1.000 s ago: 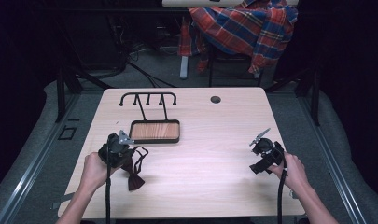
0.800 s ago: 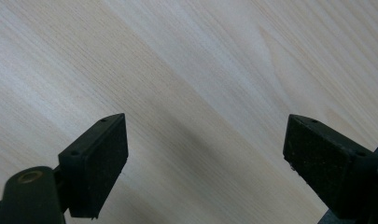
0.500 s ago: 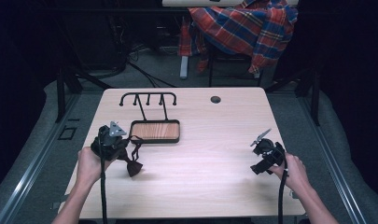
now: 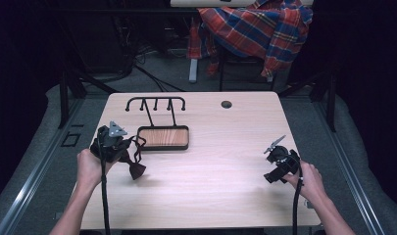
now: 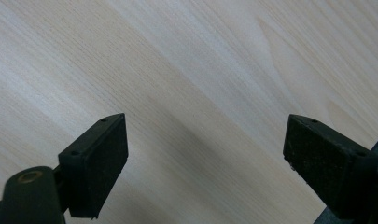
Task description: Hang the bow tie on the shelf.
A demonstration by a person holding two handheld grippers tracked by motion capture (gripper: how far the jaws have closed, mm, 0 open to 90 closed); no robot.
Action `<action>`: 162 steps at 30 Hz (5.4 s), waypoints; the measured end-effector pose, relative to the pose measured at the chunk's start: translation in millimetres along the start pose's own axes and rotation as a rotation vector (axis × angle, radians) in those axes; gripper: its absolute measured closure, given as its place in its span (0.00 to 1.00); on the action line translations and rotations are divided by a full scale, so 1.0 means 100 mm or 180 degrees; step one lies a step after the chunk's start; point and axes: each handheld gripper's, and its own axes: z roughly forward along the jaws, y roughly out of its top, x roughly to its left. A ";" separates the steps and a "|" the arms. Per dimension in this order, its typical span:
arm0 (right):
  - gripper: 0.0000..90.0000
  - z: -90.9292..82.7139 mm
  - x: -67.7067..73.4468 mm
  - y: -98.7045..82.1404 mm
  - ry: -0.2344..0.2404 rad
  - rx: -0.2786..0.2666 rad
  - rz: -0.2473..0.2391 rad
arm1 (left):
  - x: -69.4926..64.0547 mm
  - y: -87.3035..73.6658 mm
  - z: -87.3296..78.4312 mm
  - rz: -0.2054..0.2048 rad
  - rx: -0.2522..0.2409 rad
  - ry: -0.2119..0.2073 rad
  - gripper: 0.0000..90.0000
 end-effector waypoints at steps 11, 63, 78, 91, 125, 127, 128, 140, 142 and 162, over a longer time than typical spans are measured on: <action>0.15 0.01 0.00 -0.01 -0.0001 0.0002 0.0034 | 0.06 0.06 -0.02 0.0008 0.0013 0.0043 0.99; 0.15 0.01 0.00 -0.01 0.0020 -0.0051 0.0076 | 0.44 0.66 -0.17 -0.0085 -0.0079 0.0336 0.99; 0.15 0.02 0.00 -0.01 0.0051 -0.0077 0.0099 | 0.57 0.84 -0.03 -0.0112 0.0033 0.0447 0.99; 0.15 0.00 -0.02 0.00 0.0028 0.0030 0.0009 | 0.68 0.84 0.18 -0.0221 0.0131 0.0504 0.99; 0.15 0.00 -0.03 0.00 0.0019 0.0069 0.0007 | 0.71 0.61 0.57 -0.0412 0.0165 0.0546 0.97; 0.15 0.00 -0.03 0.00 0.0022 0.0060 0.0016 | 0.68 0.58 0.60 -0.0412 0.0127 0.0644 0.96; 0.15 0.01 -0.02 -0.01 0.0005 0.0029 0.0049 | 0.67 0.57 0.61 -0.0401 0.0121 0.0692 0.95; 0.15 0.03 -0.01 -0.02 0.0027 -0.0043 0.0112 | 0.70 0.57 0.67 -0.0514 -0.0008 0.0698 0.97; 0.15 0.03 -0.01 -0.02 0.0018 -0.0024 0.0104 | 0.71 0.59 0.68 -0.0526 0.0000 0.0683 0.97; 0.15 0.02 -0.01 -0.02 0.0057 -0.0047 0.0113 | 0.72 0.50 0.64 -0.0617 0.0092 0.0556 0.51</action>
